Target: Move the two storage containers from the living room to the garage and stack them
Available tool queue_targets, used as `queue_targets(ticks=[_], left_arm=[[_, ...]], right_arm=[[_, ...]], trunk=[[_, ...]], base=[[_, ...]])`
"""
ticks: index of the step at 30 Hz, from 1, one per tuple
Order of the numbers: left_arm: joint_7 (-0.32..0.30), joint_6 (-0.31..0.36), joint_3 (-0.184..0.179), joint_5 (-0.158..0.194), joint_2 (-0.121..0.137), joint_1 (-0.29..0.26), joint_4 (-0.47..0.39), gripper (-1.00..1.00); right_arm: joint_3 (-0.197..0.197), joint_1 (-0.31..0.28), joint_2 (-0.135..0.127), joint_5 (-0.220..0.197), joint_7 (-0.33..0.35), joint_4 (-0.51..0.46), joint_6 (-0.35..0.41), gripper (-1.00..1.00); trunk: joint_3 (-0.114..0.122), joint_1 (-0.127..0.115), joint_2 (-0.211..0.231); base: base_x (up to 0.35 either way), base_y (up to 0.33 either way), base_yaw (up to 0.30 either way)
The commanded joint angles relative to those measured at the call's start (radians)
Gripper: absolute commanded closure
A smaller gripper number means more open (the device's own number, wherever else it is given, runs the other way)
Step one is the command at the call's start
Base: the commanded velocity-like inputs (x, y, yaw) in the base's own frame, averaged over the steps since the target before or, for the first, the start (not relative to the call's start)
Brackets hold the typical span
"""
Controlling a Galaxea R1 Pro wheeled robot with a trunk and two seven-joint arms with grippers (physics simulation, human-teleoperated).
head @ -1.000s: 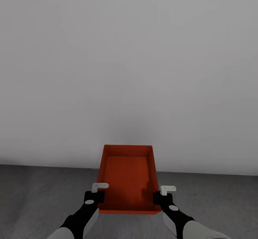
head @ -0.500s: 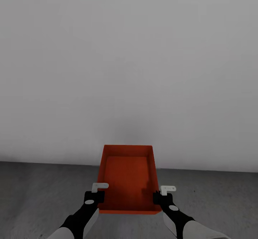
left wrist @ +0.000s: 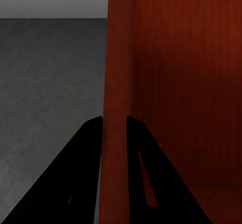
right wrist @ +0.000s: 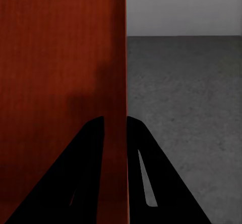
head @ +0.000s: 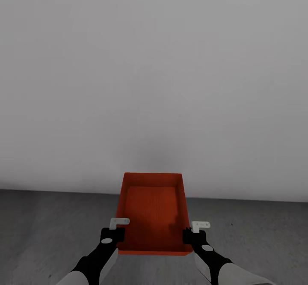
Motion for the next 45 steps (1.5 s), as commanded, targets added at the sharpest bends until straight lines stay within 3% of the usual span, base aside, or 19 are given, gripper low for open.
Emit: queue_targets(ticks=[1, 10, 45], left_arm=[[0.014, 0.007, 0.028, 0.093, 0.002, -0.001, -0.001, 1.0], [0.015, 0.006, 0.028, 0.093, 0.001, -0.001, -0.001, 1.0], [0.016, 0.014, 0.027, 0.093, 0.0, -0.001, -0.001, 1.0]], right_arm=[[-0.009, -0.001, -0.009, -0.002, 0.002, -0.004, -0.004, 1.0], [-0.009, -0.001, -0.009, -0.002, 0.002, -0.004, -0.004, 1.0], [-0.009, -0.001, -0.009, -0.002, 0.002, -0.004, -0.004, 1.0]], trunk=[[-0.003, 0.0, -0.001], [-0.017, 0.0, -0.001], [-0.182, 0.134, -0.246]], base=[[0.0, 0.0, 0.0], [0.0, 0.0, 0.0], [0.0, 0.0, 0.0]])
